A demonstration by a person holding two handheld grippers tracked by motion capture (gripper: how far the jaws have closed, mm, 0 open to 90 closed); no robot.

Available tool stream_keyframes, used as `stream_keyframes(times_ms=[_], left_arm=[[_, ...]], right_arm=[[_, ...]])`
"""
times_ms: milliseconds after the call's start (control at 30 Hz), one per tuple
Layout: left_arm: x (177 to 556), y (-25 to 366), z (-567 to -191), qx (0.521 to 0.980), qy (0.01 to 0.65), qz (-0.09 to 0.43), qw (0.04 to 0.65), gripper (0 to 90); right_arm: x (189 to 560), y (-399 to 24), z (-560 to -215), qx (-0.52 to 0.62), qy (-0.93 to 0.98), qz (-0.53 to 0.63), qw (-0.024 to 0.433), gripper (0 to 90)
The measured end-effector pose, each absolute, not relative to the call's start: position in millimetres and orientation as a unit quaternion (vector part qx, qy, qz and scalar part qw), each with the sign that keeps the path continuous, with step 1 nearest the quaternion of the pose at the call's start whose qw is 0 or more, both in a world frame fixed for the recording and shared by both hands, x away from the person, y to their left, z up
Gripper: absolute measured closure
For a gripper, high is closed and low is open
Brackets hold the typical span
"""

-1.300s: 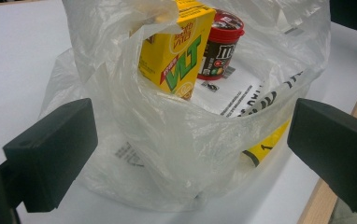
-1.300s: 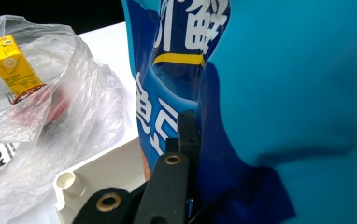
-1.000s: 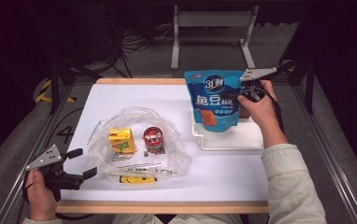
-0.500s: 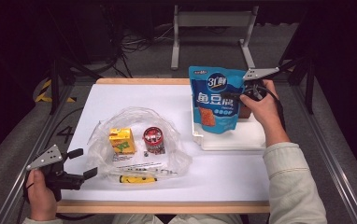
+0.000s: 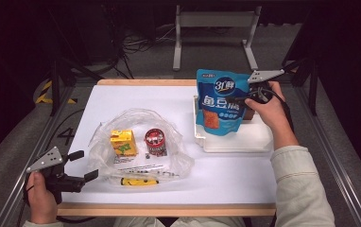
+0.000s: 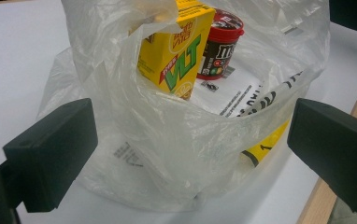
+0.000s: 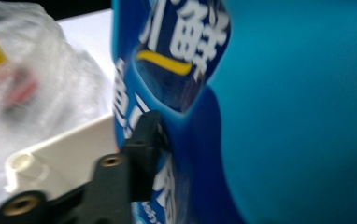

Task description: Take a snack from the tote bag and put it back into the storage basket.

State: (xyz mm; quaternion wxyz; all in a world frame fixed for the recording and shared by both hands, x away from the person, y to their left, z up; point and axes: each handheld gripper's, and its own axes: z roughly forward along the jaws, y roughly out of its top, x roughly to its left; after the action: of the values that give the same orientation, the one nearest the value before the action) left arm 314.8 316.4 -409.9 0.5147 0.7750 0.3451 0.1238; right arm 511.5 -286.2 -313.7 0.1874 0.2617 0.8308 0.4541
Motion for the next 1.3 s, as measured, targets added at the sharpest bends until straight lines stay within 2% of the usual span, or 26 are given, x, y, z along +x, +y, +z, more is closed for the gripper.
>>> stream_keyframes(times_ms=[33, 100, 200, 367, 867, 1300], left_arm=[[314.8, 316.4, -409.9, 0.775, 0.345, 0.124, 0.515, 2.3], [314.8, 316.3, -409.9, 0.775, 0.344, 0.125, 0.515, 2.3], [315.0, 316.1, -409.9, 0.775, 0.345, 0.125, 0.514, 2.3], [315.1, 315.9, -409.6, 0.775, 0.346, 0.123, 0.515, 2.3], [322.8, 311.1, -408.6, 0.777, 0.338, 0.121, 0.518, 2.3], [328.8, 306.0, -407.7, 0.78, 0.33, 0.119, 0.519, 2.3]], right_arm=[[511.5, -286.2, -313.7, 0.262, 0.831, 0.454, 0.187, 50.3], [511.7, -289.1, -317.0, 0.267, 0.83, 0.446, 0.202, 39.6], [511.7, -291.4, -318.5, 0.269, 0.83, 0.439, 0.214, 34.6], [509.7, -293.9, -318.6, 0.268, 0.831, 0.431, 0.227, 31.9], [490.2, -294.0, -315.1, 0.266, 0.831, 0.436, 0.219, 21.2], [459.7, -310.5, -300.2, 0.268, 0.832, 0.415, 0.251, 19.0]])
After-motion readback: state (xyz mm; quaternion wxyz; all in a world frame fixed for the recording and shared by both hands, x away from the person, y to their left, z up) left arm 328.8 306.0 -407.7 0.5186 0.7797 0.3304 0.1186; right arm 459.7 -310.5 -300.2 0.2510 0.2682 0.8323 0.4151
